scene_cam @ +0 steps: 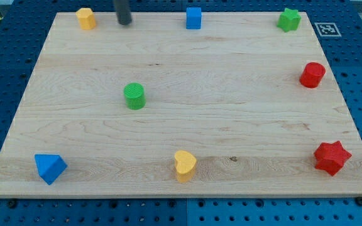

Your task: Slide yellow heart closer to green circle

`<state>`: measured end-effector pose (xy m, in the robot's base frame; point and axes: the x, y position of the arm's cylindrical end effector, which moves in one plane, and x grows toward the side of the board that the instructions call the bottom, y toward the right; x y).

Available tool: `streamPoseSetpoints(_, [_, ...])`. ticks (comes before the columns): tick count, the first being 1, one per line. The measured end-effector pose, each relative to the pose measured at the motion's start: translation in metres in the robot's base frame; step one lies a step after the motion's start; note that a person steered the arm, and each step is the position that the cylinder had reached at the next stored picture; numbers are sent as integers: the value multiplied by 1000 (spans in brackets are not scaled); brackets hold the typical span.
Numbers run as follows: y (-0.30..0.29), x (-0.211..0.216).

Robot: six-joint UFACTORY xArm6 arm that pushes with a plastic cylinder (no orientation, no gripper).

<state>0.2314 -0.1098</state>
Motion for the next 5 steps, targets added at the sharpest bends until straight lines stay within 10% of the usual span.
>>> streamPoseSetpoints(3, [112,203])
streamPoseSetpoints(5, [122,256])
